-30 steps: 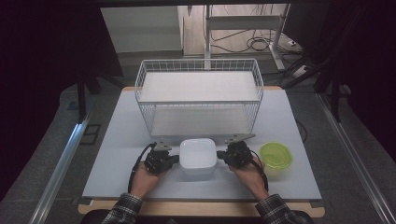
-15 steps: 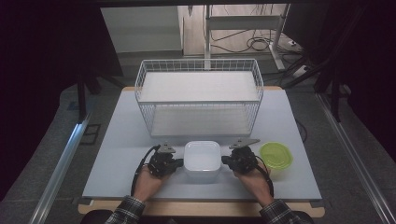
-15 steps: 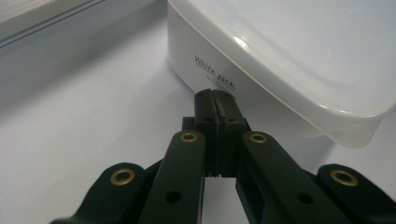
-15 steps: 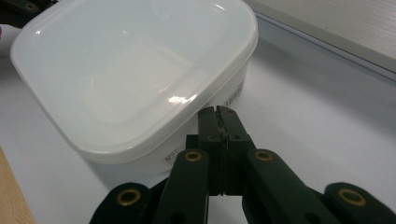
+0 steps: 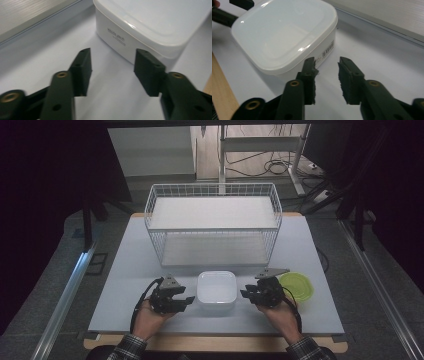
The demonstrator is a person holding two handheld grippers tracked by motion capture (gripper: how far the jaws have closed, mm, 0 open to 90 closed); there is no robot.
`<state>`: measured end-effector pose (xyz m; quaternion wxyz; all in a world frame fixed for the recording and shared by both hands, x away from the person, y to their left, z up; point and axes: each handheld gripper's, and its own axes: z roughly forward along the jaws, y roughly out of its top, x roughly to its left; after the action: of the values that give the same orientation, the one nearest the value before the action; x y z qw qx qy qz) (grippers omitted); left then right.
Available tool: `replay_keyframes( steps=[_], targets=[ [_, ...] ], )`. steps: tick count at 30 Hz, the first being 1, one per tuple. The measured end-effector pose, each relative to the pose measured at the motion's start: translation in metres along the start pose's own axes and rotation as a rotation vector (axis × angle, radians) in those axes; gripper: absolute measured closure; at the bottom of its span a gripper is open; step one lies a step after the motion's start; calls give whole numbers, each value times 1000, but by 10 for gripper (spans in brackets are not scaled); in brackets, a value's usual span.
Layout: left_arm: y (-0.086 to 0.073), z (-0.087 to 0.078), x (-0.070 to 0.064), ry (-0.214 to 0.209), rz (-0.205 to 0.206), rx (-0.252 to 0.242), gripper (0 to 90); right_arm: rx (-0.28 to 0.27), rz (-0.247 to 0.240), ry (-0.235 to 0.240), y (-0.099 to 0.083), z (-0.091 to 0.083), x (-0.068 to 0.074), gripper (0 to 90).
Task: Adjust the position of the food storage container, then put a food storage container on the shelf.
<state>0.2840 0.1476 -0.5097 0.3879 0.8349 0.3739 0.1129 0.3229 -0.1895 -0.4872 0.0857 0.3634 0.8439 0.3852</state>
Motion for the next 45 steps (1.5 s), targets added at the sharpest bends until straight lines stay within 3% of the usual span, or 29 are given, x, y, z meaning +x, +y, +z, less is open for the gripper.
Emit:
replay_keyframes(
  steps=[1, 2, 6, 11, 17, 28, 38, 45],
  targets=[
    [-1, -2, 0, -3, 7, -3, 406, -4, 2, 4, 0, -1, -1, 627],
    [-3, -3, 0, -6, 16, -7, 324, -22, 5, -3, 0, -5, 0, 568],
    [-8, -8, 3, -15, 26, -22, 230, -43, -4, -12, -1, -11, 1, 476],
    [-12, -14, 4, -47, 25, -24, 143, -79, -4, -1, -5, -18, 5, 307],
    [-16, -10, 4, -78, 32, -19, 55, -88, -11, 5, -11, -20, 7, 187],
    [-15, -8, 10, -90, -47, -64, 8, -94, -35, 27, -10, -14, 9, 105],
    [-2, 4, -2, -80, -8, -18, 20, -61, -57, 16, -6, -7, 11, 52],
    [10, 5, -1, -100, 0, -54, 39, -39, -56, 31, 3, 0, 16, 45]
  ],
)
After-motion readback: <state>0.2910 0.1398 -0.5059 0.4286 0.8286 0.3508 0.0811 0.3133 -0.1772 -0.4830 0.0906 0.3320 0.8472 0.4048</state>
